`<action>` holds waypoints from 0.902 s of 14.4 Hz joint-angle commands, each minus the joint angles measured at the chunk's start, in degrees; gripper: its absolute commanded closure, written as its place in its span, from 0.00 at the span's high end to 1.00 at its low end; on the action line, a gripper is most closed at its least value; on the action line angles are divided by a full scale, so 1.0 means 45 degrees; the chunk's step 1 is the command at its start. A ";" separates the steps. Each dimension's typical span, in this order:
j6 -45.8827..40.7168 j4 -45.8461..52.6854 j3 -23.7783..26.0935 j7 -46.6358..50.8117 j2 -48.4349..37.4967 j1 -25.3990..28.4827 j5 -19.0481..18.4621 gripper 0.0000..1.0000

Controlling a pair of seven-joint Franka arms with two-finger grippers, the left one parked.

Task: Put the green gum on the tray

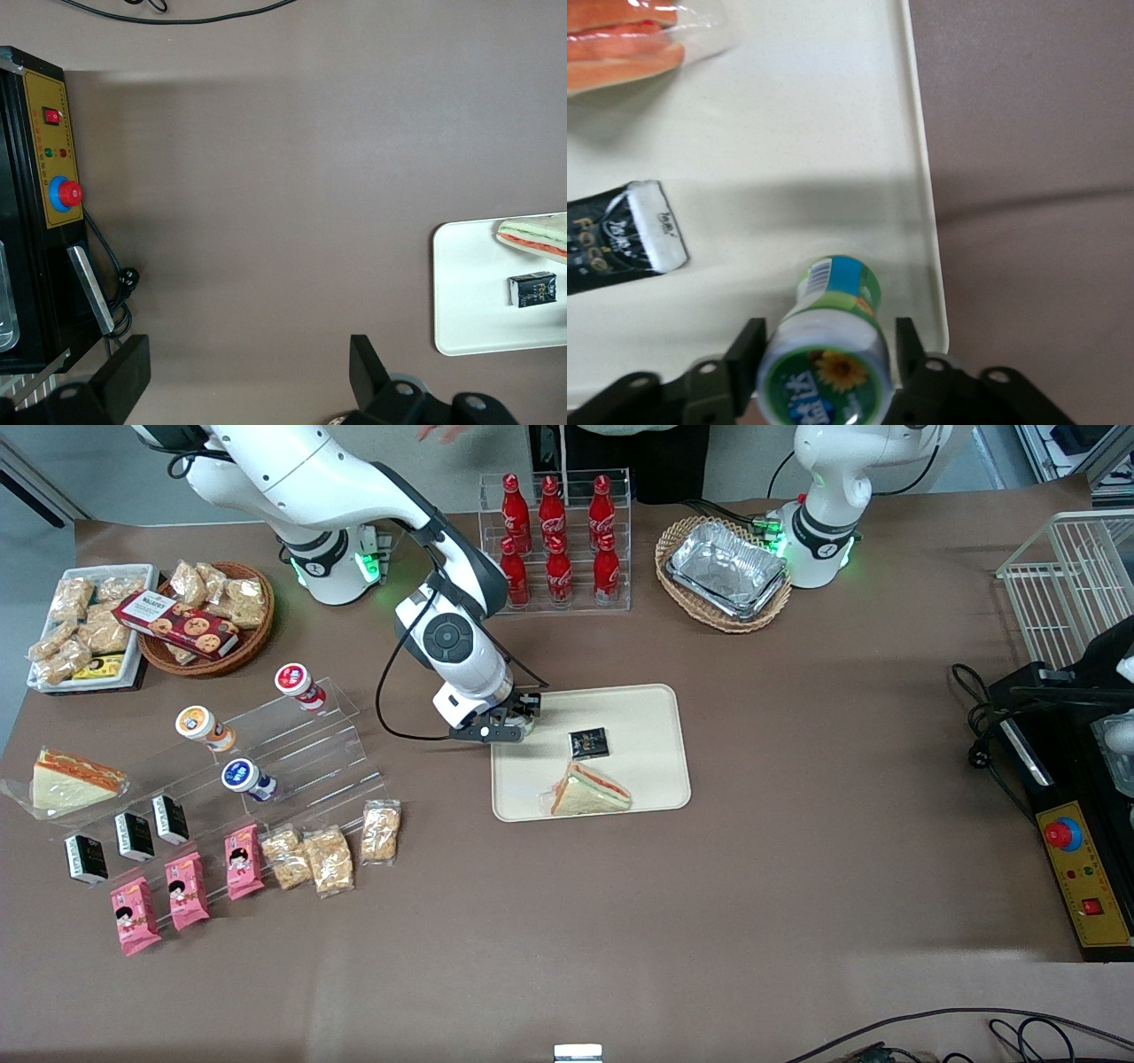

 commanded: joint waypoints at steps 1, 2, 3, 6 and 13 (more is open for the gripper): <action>0.0499 -0.0042 -0.0082 0.0140 0.0372 0.0105 0.0023 1.00; 0.0480 -0.0023 -0.0082 0.0140 0.0391 0.0086 0.0023 1.00; 0.0479 -0.0023 -0.0082 0.0140 0.0391 0.0085 0.0023 1.00; -0.0005 -0.0003 -0.0082 0.0101 -0.0249 0.0008 0.0023 1.00; -0.7965 0.2022 -0.0666 -0.1729 -0.4859 -0.1201 0.0023 1.00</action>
